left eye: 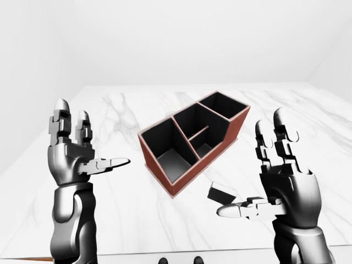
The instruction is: Pick up the book and place it in the left compartment of the caddy.
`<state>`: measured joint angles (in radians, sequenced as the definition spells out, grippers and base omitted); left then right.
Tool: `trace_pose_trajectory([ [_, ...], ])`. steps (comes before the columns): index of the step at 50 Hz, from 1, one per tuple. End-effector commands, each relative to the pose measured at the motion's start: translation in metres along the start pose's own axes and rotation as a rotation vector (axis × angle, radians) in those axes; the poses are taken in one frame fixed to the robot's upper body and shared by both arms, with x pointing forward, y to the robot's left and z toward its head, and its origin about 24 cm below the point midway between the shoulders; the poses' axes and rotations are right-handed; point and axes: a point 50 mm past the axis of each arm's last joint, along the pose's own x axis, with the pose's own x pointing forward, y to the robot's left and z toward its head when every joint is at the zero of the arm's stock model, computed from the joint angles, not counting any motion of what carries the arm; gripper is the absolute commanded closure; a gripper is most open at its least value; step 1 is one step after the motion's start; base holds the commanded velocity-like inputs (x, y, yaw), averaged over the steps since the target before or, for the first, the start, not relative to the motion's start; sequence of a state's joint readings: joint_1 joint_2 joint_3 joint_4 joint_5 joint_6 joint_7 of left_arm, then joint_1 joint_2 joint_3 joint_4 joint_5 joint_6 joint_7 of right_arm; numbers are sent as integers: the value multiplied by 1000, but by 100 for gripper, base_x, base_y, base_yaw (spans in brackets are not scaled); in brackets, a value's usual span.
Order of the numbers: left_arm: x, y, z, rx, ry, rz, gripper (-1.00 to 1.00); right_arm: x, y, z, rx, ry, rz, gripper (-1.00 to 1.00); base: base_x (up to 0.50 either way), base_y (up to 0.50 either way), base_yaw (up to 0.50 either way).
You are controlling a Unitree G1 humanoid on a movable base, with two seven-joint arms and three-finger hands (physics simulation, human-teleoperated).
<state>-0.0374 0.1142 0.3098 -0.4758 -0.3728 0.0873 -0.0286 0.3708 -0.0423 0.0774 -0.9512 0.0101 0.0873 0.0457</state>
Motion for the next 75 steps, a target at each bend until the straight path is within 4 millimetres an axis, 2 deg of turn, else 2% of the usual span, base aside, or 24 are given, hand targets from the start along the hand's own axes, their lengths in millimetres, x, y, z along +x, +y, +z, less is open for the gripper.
trace_pose_trajectory([
  [1, 0, 1, 1, -1, -3, 3, -100, -6, -5, 11, -119, -13, 31, -100, 0, 0, 0],
  [4, 0, 0, 3, -2, -13, 2, -100, -5, -6, 12, -156, -21, 45, -100, 0, 0, 0],
  [20, 0, 0, 5, 0, -20, 4, -100, 2, -1, -7, -352, 59, 184, -100, 0, 0, 0],
  [35, 0, 0, 4, 2, -17, 3, -100, 3, -10, -33, -492, 207, 253, -100, 0, 0, 0],
  [43, -1, 0, 6, 2, -22, 2, -100, 5, -15, -49, -530, 282, 280, -100, 0, 0, 0],
  [51, -1, 0, 4, 3, -16, 2, -100, 7, -16, -56, -580, 319, 315, -100, 0, 0, 0],
  [60, 0, 0, 3, 3, -12, 2, -100, 2, -25, -81, -575, 436, 310, -100, 0, 0, 0],
  [75, 0, 0, 5, 5, -19, 5, -100, -5, -33, -101, -642, 548, 323, -100, 0, 0, 0],
])
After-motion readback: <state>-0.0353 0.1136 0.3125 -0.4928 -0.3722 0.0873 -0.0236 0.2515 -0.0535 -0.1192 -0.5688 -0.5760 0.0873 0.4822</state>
